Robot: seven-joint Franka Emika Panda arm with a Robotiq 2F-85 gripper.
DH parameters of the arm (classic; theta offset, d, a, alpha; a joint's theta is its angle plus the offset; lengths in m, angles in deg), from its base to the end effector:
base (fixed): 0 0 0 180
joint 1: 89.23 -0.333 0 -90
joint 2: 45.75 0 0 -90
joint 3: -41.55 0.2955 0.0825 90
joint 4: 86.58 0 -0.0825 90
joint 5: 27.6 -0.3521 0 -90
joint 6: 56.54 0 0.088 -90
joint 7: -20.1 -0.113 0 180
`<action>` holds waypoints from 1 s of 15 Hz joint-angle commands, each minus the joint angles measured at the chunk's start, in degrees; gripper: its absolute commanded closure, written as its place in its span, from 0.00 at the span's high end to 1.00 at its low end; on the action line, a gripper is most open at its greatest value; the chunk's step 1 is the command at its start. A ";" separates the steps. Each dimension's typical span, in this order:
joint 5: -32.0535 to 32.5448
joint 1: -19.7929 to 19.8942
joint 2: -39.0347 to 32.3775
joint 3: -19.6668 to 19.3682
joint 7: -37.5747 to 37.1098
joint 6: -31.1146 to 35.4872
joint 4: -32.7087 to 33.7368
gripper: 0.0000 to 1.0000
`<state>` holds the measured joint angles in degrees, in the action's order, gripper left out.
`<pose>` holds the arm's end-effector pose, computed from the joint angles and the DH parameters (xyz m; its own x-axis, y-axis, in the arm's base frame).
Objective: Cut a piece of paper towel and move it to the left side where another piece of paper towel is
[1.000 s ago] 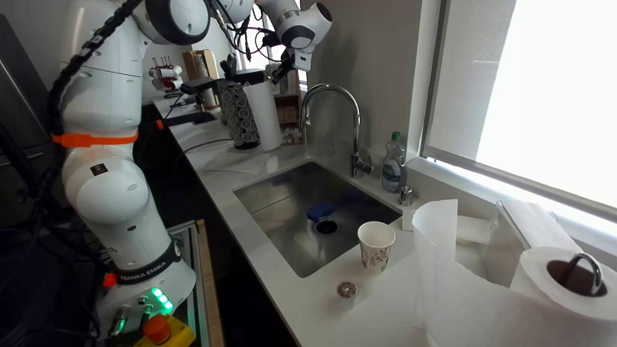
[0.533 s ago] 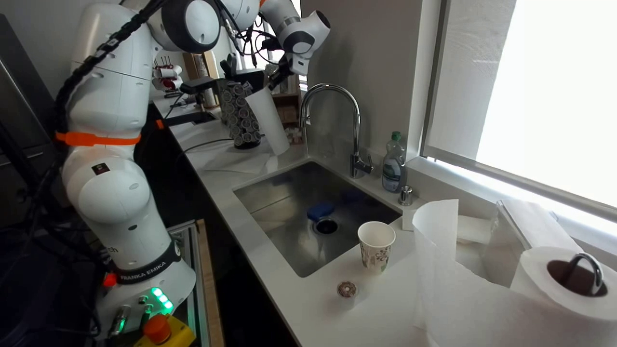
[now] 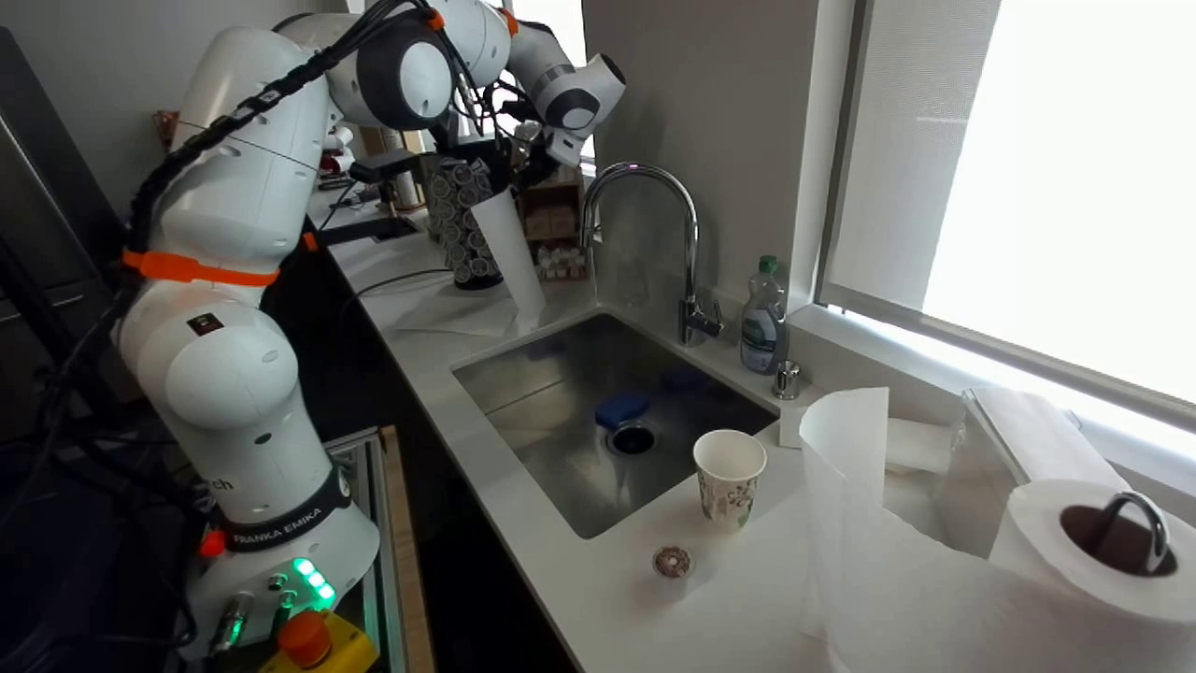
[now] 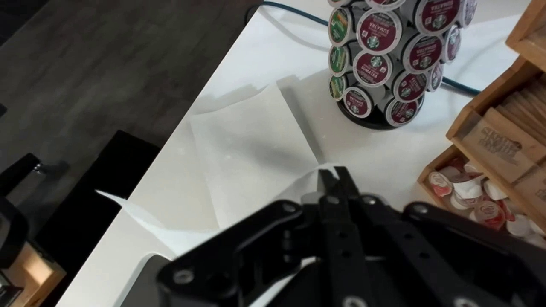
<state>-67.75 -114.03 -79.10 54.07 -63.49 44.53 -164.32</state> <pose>0.5107 0.4277 0.3930 0.3066 -0.6328 -0.7110 -0.8200 -0.5549 0.1403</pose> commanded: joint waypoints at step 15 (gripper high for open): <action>0.69 -2.69 -12.33 3.29 -3.67 -2.88 12.63 0.00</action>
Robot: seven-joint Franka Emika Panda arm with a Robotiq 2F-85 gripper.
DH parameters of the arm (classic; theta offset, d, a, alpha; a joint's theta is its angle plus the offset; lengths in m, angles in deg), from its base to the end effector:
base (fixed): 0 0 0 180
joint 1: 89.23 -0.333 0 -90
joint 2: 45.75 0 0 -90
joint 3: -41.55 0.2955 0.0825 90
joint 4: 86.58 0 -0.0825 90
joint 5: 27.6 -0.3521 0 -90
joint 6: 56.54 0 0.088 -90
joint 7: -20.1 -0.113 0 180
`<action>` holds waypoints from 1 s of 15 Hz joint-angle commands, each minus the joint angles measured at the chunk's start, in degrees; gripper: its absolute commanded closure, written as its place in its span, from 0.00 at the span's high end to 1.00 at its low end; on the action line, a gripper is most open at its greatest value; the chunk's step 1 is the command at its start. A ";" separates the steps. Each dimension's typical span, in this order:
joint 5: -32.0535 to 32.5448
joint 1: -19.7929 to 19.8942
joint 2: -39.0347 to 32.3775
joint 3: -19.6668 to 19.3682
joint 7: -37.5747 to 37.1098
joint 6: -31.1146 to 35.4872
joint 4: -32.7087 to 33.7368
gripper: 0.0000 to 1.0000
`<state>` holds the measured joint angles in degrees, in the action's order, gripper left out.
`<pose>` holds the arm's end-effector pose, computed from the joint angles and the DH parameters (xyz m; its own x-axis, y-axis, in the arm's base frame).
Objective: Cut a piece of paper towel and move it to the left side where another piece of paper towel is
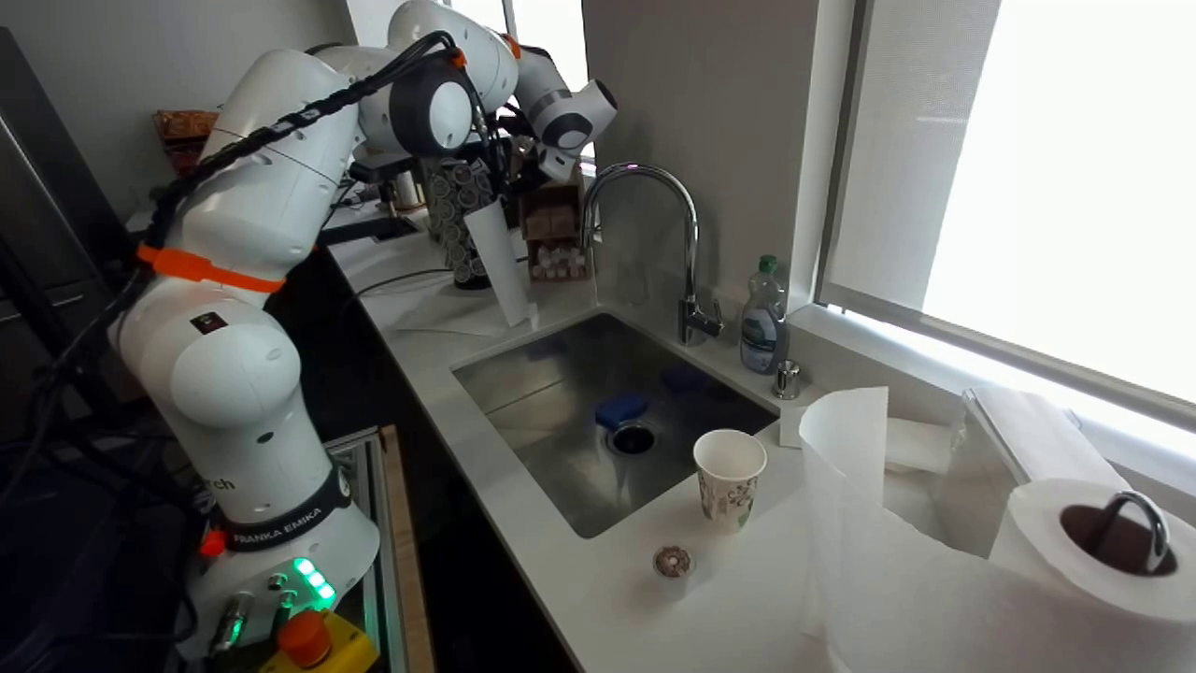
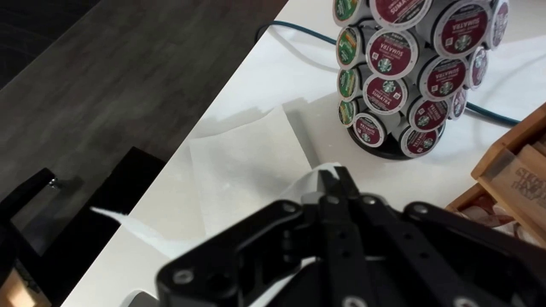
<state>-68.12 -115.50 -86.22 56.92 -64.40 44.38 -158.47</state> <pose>0.5030 0.4667 0.3618 0.2885 -0.5994 -0.7467 -0.7883 -0.5914 0.1701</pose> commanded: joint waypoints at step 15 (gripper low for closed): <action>0.15 -7.84 -23.54 2.95 -8.66 -5.59 30.30 0.27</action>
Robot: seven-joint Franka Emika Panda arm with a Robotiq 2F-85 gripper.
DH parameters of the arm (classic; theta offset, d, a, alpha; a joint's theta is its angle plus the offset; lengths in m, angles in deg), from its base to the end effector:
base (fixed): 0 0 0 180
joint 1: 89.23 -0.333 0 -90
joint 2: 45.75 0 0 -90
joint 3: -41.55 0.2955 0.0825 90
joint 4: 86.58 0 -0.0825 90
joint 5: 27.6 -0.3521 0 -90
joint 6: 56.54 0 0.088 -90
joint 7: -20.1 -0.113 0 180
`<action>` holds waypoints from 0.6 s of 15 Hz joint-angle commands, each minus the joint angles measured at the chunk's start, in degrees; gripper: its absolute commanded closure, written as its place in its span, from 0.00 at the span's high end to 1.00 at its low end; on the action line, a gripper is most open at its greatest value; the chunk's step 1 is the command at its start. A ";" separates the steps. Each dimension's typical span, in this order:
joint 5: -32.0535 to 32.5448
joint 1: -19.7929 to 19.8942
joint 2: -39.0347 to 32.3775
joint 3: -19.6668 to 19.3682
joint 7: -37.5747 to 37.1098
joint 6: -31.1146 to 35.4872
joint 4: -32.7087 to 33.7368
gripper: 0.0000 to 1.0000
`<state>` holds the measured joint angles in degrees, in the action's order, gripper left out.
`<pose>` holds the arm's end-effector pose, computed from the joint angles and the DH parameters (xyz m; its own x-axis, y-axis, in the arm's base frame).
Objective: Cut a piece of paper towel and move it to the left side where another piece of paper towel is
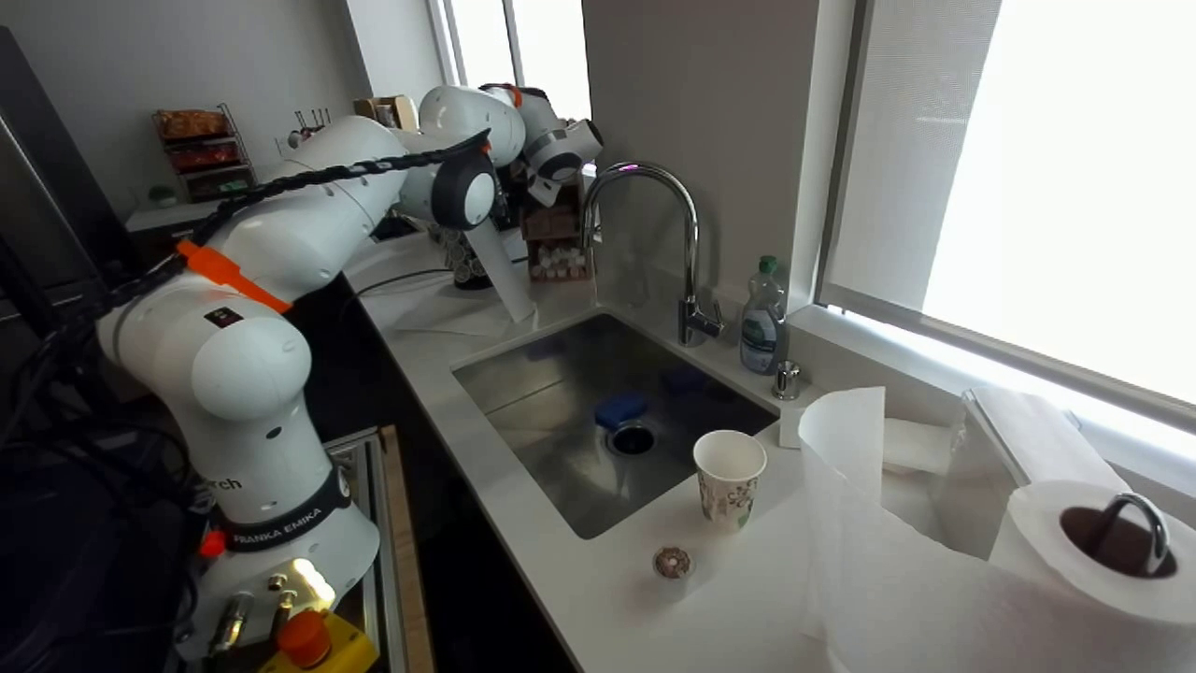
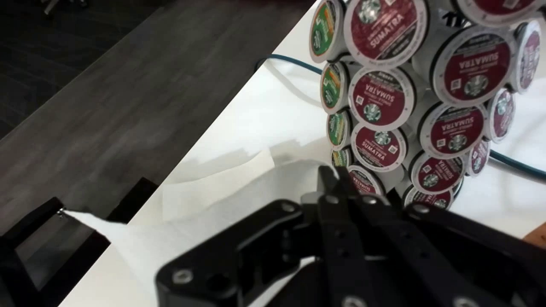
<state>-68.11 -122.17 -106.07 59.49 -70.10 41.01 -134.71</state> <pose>0.4926 0.5461 0.3048 0.2341 -0.5516 -0.8006 -0.7456 -0.6303 0.2162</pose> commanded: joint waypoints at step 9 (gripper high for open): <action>0.60 -0.63 0.12 0.27 -8.16 -3.44 6.66 0.94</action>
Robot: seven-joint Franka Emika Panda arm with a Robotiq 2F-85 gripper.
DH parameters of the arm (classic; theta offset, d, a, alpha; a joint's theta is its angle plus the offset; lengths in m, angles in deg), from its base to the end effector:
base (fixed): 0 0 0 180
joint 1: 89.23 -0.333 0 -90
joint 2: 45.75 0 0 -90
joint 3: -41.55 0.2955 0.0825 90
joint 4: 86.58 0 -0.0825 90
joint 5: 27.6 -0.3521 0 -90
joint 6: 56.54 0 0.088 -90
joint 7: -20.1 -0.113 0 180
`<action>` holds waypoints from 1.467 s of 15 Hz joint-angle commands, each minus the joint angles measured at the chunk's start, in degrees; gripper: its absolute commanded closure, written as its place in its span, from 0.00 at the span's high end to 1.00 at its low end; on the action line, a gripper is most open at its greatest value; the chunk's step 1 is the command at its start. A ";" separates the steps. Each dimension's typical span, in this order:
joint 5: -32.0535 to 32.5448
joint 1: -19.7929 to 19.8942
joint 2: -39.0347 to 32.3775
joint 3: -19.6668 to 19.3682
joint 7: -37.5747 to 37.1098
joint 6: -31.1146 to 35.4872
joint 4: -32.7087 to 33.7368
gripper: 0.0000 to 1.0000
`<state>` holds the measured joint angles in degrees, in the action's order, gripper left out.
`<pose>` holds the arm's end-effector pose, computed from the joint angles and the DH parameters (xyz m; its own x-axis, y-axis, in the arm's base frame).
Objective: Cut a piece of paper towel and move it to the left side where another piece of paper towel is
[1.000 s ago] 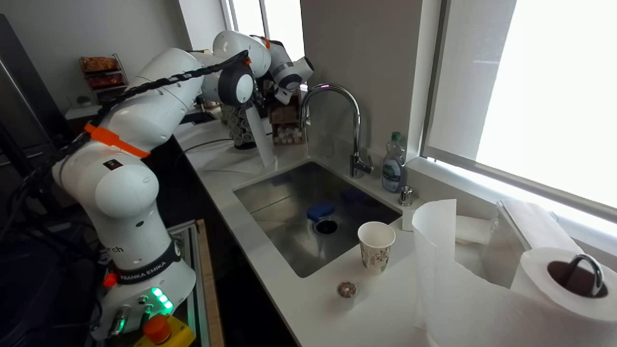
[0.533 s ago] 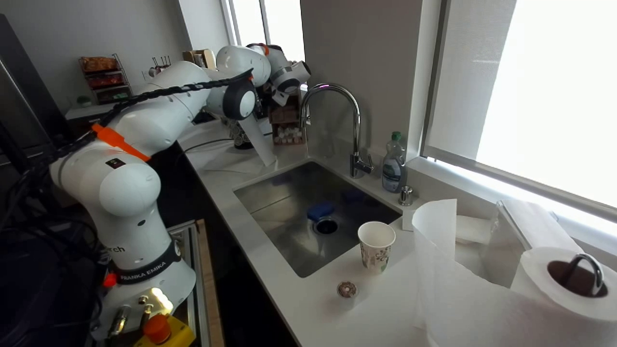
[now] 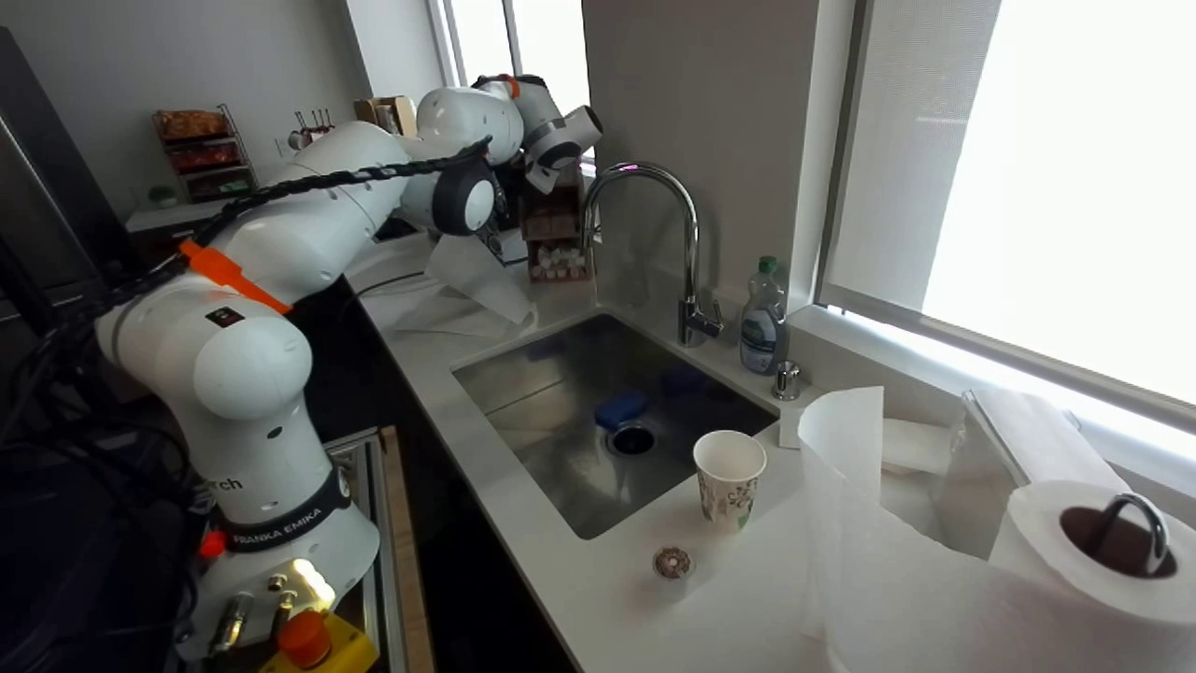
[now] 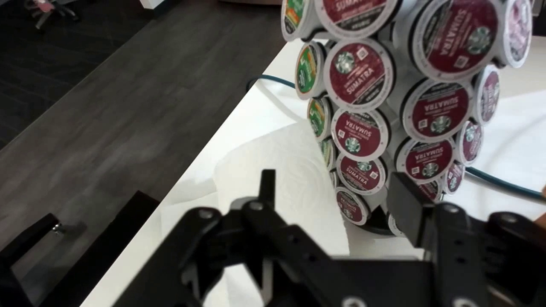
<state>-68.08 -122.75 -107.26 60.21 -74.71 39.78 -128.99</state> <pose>0.4968 0.5522 0.3335 0.2062 -0.5542 -0.8064 -0.7673 -0.6030 0.2182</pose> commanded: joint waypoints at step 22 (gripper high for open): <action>8.35 4.59 28.85 -7.39 -33.27 -40.94 -3.28 1.00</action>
<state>-64.67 -117.20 -83.82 54.76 -106.10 3.05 -129.42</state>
